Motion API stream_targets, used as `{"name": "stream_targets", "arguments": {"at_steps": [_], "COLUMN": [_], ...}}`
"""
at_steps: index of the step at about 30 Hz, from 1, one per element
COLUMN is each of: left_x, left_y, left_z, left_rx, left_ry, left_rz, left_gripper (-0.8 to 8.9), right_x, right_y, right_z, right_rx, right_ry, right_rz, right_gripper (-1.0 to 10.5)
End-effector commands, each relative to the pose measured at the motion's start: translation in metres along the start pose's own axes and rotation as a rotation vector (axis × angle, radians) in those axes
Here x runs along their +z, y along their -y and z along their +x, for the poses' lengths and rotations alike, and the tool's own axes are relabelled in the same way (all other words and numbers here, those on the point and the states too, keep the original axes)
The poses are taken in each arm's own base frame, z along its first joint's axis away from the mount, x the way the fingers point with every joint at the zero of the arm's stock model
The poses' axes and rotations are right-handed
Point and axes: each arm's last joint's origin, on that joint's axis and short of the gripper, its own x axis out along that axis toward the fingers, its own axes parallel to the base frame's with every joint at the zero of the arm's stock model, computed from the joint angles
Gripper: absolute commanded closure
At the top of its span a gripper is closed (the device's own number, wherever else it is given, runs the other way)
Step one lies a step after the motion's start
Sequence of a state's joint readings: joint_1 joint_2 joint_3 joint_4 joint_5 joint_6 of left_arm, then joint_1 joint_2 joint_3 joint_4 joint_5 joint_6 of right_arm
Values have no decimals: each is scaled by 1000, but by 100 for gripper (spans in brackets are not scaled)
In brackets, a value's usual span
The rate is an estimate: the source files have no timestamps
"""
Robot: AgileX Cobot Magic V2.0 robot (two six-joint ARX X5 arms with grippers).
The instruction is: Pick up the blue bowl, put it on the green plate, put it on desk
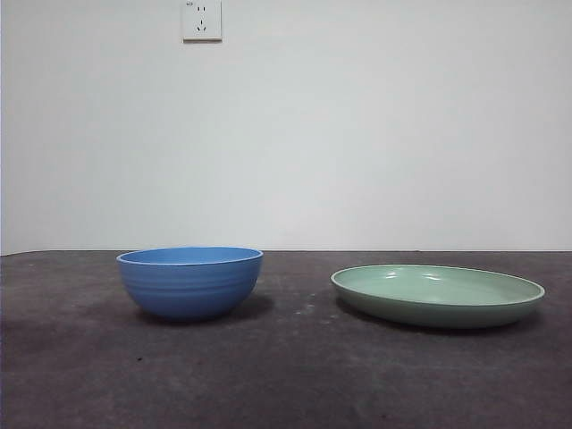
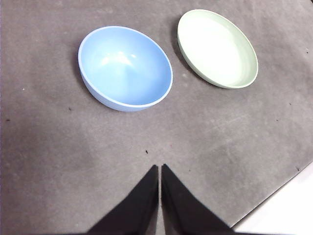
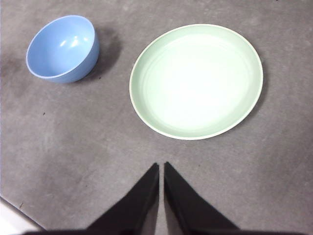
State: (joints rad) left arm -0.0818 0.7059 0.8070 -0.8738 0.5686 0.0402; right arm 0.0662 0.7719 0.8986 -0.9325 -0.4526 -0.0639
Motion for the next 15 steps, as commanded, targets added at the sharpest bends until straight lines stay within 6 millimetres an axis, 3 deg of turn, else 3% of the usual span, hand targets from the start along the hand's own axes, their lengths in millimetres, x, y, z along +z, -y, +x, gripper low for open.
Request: {"name": "stream_targets", "arguments": {"at_steps": [1, 5, 9, 11, 13, 15], "left_x": [7, 8, 8, 8, 9, 9], "left_y": [3, 2, 2, 2, 2, 2], "left_z": [-3, -3, -3, -3, -3, -3], "left_rx": [-6, -5, -5, -5, -5, -5], "left_ry": [30, 44, 44, 44, 45, 45], "left_rz": [43, 51, 49, 41, 33, 31], "left_gripper": [804, 799, 679, 549, 421, 345], "right_x": [4, 4, 4, 4, 5, 5], "right_y": [-2, -2, -2, -2, -2, -2], "right_z": [-3, -3, -3, -3, -3, -3], "right_rx": [5, 5, 5, 5, 5, 4], "right_ry": [15, 15, 16, 16, 19, 22], "right_rz": [-30, -29, -25, -22, -7, -9], "right_gripper": [936, 935, 915, 804, 615, 544]}}
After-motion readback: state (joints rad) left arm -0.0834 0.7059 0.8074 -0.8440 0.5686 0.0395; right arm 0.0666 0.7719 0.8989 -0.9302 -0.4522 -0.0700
